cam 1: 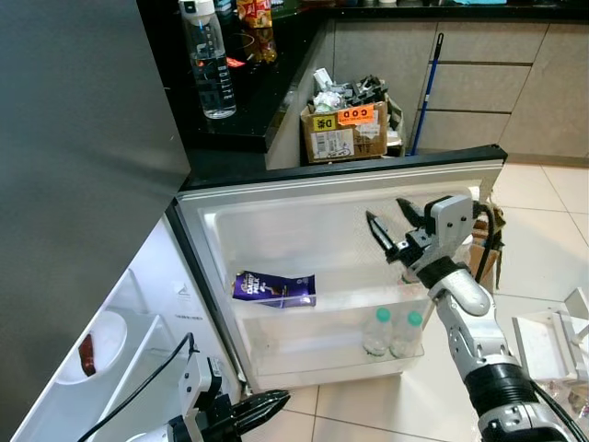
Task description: Restocking fridge
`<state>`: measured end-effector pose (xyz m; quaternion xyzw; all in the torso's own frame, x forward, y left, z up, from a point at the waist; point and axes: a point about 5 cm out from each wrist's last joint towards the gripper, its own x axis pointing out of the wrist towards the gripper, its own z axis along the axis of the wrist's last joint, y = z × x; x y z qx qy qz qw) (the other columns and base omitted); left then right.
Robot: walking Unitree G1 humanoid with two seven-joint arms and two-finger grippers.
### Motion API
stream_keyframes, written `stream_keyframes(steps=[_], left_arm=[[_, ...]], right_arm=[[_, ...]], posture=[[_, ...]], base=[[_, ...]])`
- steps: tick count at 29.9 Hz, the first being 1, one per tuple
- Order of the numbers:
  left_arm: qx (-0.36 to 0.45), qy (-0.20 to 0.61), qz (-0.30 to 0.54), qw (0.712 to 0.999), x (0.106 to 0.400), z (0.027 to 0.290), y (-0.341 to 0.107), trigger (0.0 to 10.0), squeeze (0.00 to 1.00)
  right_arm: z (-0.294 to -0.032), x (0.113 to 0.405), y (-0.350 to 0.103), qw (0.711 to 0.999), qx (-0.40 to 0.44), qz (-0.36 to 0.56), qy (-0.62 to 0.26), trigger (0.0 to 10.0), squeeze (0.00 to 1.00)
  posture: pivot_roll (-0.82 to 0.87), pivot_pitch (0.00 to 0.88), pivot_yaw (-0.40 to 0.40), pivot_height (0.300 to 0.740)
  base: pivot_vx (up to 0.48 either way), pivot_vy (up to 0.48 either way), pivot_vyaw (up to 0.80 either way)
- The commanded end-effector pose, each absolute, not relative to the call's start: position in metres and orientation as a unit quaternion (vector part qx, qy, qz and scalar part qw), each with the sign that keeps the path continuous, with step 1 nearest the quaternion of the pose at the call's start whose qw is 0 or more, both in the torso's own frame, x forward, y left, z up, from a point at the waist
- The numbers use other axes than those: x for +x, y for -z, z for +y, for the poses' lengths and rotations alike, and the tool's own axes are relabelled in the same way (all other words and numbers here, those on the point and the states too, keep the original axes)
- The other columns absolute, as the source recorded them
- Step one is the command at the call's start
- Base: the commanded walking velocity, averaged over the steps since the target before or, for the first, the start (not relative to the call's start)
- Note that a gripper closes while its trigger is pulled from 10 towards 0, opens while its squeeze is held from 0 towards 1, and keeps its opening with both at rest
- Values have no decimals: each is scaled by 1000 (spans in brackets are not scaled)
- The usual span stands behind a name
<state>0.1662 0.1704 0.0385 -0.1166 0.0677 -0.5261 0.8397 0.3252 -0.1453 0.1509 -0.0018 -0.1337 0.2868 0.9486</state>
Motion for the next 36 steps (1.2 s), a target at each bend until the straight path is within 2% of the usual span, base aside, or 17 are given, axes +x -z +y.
stream_keyframes(steps=[1,2,7,13,17,22,26,35,36], left_arm=[[-108,529,74,838,166,175,-40,10000,0],[-107,529,75,838,166,175,-39,10000,0],[-107,529,76,838,165,176,-39,10000,0],[-108,530,77,838,165,176,-39,10000,0],[-108,530,76,837,165,176,-39,10000,0],[-109,530,76,838,165,176,-39,10000,0],[-110,530,77,838,164,175,-38,10000,0],[-112,530,77,837,163,174,-37,10000,0],[-113,530,77,837,163,174,-37,10000,0]], right_arm=[[-142,322,-151,940,8,-129,-315,10000,0],[-143,302,-139,909,-3,-97,-405,10000,0],[-154,282,-112,885,-32,-18,-465,10000,0],[-162,269,-92,874,-43,44,-482,10000,0],[-186,261,-52,881,-79,162,-437,10000,0],[-210,259,-27,902,-97,227,-355,10000,0],[-226,254,-23,917,-77,230,-316,10000,0],[-285,249,-20,938,-115,280,-168,10000,0],[-291,249,-22,941,-115,276,-159,7294,0]], posture=[[-16,9,36,740],[-16,9,36,740],[-18,13,36,740],[-20,13,36,740],[-19,14,37,740],[-17,15,34,740],[-20,16,34,740],[-21,19,33,740],[-21,19,33,740]], base=[[0,0,0],[0,0,0],[0,0,0],[0,0,0],[0,0,0],[0,0,0],[0,0,0],[0,0,0],[0,0,0]])
